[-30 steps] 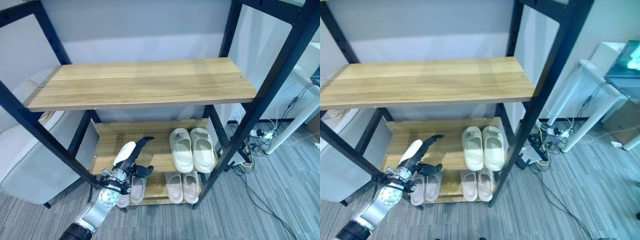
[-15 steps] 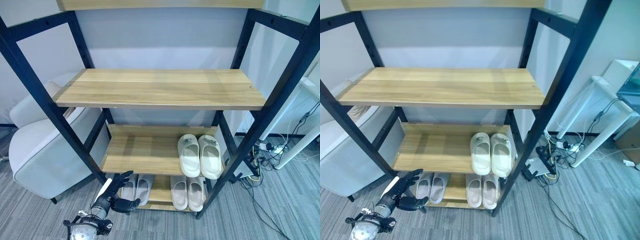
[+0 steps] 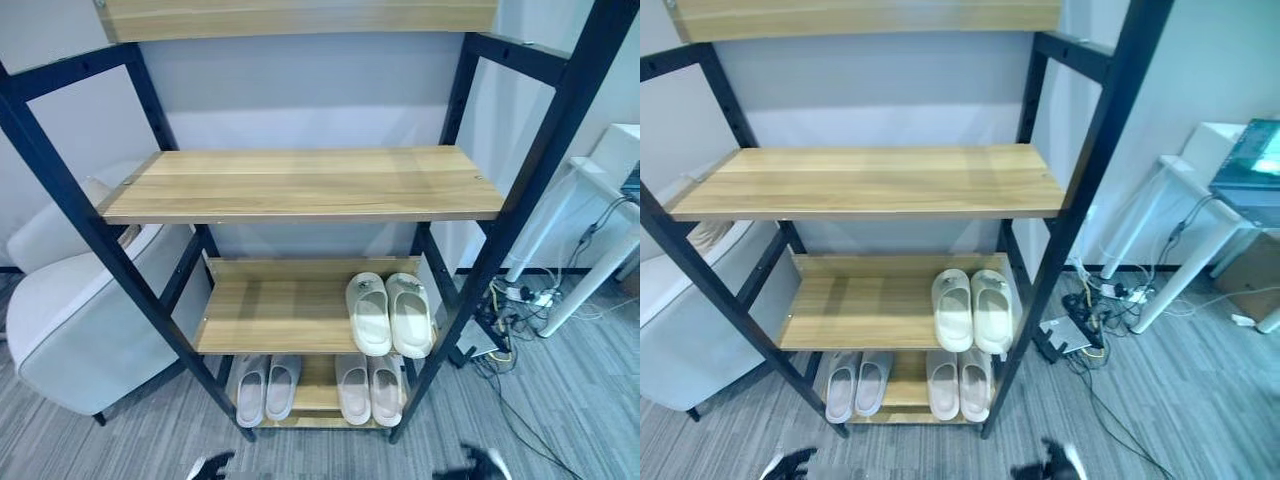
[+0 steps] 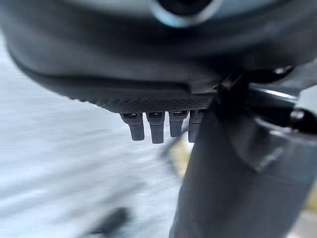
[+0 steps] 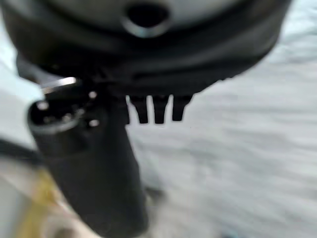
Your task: Arrange the slippers neatly on the shoe rack.
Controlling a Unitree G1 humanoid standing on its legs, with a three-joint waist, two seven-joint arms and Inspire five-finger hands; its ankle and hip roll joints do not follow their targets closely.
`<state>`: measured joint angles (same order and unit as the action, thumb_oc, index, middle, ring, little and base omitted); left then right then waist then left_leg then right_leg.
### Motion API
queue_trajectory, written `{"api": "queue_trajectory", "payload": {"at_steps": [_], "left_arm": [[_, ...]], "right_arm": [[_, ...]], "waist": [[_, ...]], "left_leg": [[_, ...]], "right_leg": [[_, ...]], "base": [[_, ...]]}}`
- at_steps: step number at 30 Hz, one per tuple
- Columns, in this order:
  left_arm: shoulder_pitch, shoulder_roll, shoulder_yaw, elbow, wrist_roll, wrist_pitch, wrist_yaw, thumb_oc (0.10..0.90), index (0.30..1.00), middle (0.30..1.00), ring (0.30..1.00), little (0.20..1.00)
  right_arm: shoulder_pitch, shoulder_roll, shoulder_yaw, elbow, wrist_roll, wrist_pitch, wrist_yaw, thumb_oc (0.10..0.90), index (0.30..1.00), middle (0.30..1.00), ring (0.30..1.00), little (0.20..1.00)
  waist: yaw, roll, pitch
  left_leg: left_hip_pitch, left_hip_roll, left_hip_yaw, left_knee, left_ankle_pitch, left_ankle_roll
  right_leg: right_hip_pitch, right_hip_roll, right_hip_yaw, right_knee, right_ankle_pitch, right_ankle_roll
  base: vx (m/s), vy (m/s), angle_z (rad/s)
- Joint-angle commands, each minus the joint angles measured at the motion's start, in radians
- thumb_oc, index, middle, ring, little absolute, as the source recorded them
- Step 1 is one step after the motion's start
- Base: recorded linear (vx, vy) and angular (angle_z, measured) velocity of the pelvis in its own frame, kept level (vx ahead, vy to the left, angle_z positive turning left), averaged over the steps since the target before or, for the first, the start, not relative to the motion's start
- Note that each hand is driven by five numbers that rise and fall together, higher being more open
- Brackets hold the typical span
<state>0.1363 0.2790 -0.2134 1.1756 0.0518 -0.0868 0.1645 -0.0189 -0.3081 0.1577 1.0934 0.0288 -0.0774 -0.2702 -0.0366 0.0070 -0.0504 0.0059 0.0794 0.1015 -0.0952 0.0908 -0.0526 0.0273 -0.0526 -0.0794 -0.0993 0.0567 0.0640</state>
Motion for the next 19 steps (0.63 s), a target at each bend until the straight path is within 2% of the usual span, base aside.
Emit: {"api": "queue_trajectory", "payload": {"at_steps": [1,2,3,4,6,14,19], "left_arm": [[-0.109,0.021,0.108,0.078,0.004,-0.004,0.088,0.8,0.9,0.9,0.9,0.9],[-0.104,0.022,0.171,0.138,-0.037,0.017,0.116,0.8,0.9,0.9,0.9,0.9],[-0.104,0.022,0.172,0.138,-0.037,0.017,0.116,0.8,0.9,0.9,0.9,0.9],[-0.106,0.02,0.221,0.149,-0.111,0.022,0.123,0.8,0.9,0.9,0.9,0.9],[-0.1,0.012,0.26,0.146,-0.182,0.02,0.109,0.8,0.9,0.9,0.9,0.9],[-0.098,-0.011,0.273,0.147,-0.267,0.007,0.066,0.8,0.9,0.9,0.9,0.9],[-0.112,-0.011,0.25,0.142,-0.248,0.004,0.063,0.8,0.9,0.9,0.9,0.9]], "right_arm": [[-0.031,0.059,0.02,0.101,0.077,-0.022,-0.005,0.8,0.9,0.9,0.9,0.9],[-0.031,0.076,0.005,0.128,0.123,-0.02,0.008,0.8,0.9,0.9,0.9,0.9],[-0.031,0.076,0.005,0.128,0.123,-0.02,0.008,0.8,0.9,0.9,0.9,0.9],[-0.03,0.084,-0.001,0.134,0.157,-0.021,0.018,0.8,0.9,0.9,0.9,0.9],[-0.029,0.098,-0.017,0.145,0.208,-0.018,0.036,0.8,0.9,0.9,0.9,0.9],[-0.017,0.109,-0.034,0.175,0.256,-0.012,0.067,0.8,0.9,0.9,0.9,0.9],[-0.02,0.117,-0.038,0.183,0.279,-0.012,0.08,0.8,0.9,0.9,0.9,0.9]], "waist": [[0.024,-0.048,-0.001],[0.026,-0.051,-0.009],[0.025,-0.052,-0.009],[0.028,-0.053,-0.012],[0.029,-0.055,-0.012],[0.035,-0.058,-0.01],[0.036,-0.058,-0.009]], "left_leg": [[0.024,-0.028,-0.027,0.008,-0.095,0.002],[0.026,-0.028,-0.027,0.008,-0.096,0.001],[0.026,-0.028,-0.027,0.008,-0.096,0.001],[0.025,-0.028,-0.027,0.008,-0.096,0.0],[0.024,-0.028,-0.033,0.008,-0.095,0.001],[0.018,-0.029,-0.042,0.008,-0.094,-0.002],[0.017,-0.028,-0.044,0.008,-0.095,-0.003]], "right_leg": [[-0.047,-0.06,-0.035,0.012,-0.004,0.082],[-0.046,-0.059,-0.034,0.012,-0.008,0.081],[-0.046,-0.06,-0.034,0.012,-0.008,0.081],[-0.047,-0.059,-0.035,0.012,-0.009,0.08],[-0.046,-0.059,-0.037,0.012,-0.01,0.079],[-0.044,-0.061,-0.049,0.012,-0.012,0.078],[-0.043,-0.061,-0.055,0.012,-0.013,0.08]], "base": [[0.04,0.01,0.01],[0.03,0.007,0.0],[0.04,0.007,-0.02],[0.0,0.0,0.0],[0.0,0.004,0.02],[0.0,0.004,0.02],[0.0,0.007,0.06]]}}
